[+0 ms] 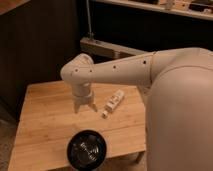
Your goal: Place the bottle in the ceramic bowl
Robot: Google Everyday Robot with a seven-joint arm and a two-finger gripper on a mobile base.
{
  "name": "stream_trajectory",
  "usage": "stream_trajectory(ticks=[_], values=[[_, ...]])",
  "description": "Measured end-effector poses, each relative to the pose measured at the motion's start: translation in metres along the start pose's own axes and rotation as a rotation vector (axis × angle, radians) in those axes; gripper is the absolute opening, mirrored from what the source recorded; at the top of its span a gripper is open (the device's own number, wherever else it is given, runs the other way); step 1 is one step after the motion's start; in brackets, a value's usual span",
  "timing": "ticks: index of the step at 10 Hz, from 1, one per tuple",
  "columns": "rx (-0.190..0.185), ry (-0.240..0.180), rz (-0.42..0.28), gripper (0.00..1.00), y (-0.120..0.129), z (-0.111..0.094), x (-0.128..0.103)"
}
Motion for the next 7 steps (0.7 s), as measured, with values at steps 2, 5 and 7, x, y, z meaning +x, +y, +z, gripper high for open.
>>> stream_trajectory(ticks=[2,5,7], values=[[0.000,0.000,0.000,0.65,0.000,0.000,0.000],[-0.030,-0.007,0.037,0.65,-0.008,-0.001,-0.004],[-0.062,-0.016,0.121,0.65,-0.036,-0.001,-0.024]])
